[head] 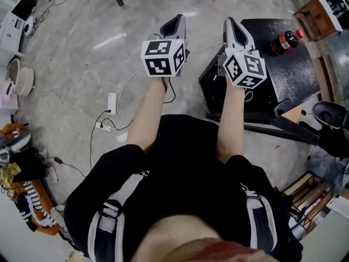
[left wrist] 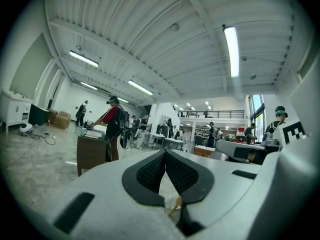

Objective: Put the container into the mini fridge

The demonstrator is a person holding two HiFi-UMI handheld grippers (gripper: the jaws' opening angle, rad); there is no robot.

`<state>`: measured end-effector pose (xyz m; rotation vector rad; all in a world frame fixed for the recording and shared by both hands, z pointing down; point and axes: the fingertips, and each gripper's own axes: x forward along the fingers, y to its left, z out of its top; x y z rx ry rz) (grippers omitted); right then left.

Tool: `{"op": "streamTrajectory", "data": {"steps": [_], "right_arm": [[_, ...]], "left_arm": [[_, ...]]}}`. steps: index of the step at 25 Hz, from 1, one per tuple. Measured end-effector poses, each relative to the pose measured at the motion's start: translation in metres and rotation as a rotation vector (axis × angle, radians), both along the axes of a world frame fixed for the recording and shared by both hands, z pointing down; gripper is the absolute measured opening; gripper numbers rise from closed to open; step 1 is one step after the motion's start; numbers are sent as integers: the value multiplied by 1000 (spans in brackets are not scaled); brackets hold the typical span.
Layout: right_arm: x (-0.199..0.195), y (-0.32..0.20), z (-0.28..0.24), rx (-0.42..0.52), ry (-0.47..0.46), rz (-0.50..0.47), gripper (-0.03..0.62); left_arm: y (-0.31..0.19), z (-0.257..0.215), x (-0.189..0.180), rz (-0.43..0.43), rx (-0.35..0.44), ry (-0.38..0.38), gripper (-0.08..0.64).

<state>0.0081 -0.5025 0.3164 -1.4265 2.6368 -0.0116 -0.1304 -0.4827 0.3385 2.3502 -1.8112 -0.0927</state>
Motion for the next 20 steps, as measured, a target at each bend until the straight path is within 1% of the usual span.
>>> {"op": "streamTrajectory", "data": {"steps": [10,15,20], "right_arm": [[-2,-6,-7,10,3,4,11],[2,-8,-13,19,-2,17,12],[3,-10,-17,29,0,20,12]], "left_arm": [[-8,-9,0,18,20,-2,8],[-11,-14,-7,9,27,0,8],[-13,-17,-3,22,34,-6,8]]}}
